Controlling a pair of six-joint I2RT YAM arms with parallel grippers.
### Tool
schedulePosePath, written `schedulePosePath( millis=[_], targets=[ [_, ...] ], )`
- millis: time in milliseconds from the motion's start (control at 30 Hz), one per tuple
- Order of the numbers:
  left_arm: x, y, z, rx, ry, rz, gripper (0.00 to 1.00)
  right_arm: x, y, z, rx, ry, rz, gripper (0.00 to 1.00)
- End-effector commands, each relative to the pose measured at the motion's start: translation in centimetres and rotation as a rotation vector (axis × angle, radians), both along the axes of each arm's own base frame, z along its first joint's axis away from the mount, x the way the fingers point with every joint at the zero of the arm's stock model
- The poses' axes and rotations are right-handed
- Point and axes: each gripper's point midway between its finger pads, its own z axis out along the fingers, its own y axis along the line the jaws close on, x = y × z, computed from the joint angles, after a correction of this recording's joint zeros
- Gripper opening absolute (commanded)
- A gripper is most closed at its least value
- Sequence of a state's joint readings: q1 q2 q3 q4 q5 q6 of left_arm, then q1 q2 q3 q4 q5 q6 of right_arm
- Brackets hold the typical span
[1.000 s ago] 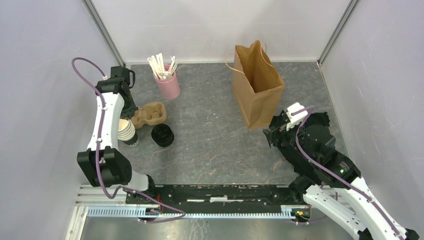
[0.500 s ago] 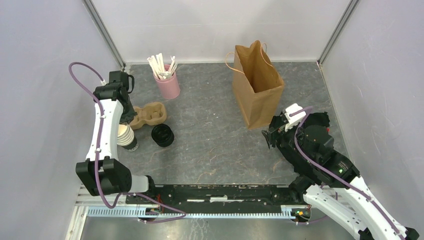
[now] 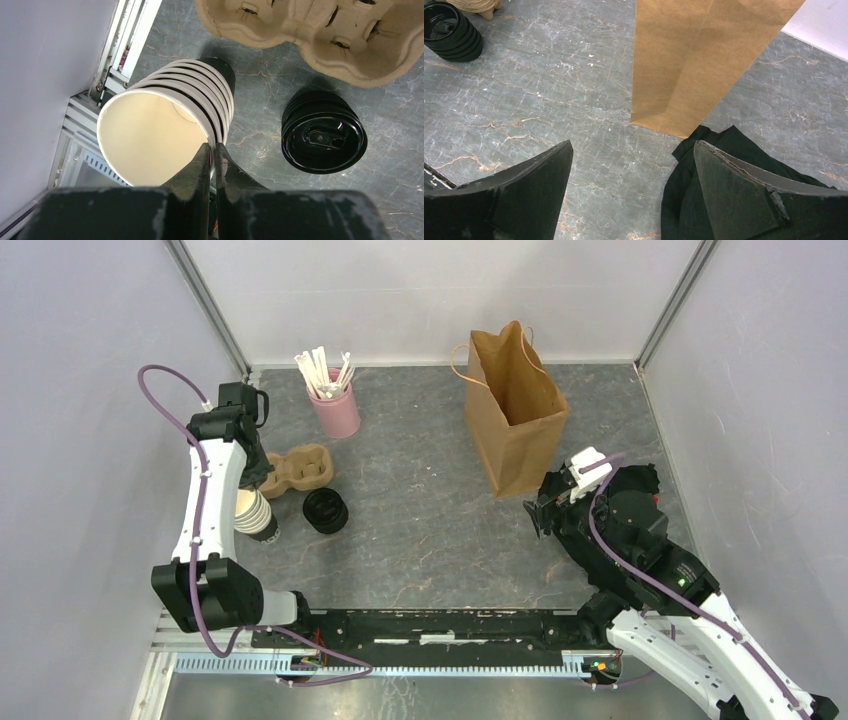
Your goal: Pack the takeout coffee
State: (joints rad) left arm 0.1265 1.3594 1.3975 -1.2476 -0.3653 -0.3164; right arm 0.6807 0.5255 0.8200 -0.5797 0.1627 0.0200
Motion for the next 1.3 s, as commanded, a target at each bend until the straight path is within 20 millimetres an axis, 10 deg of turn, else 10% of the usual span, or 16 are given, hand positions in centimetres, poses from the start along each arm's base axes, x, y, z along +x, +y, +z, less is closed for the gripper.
schedulePosePath(
  millis=[0,600,1267],
  targets=[
    [-0.1,0.2,1.0,0.023,-0.035,-0.016,0.09,0.2,0.2,0.8,0.015,-0.038,0.005,0.98],
    [-2.6,1.1,5.7,0.083,-0.057,0.152,0.02,0.2,0.8,0.5,0.022,-0.027,0.028,0.98],
    [-1.6,-1.7,5.9,0.099,-0.089,0.078,0.02,0.1,1.4,0.2,0.015,0.0,0.043,0.98]
  ],
)
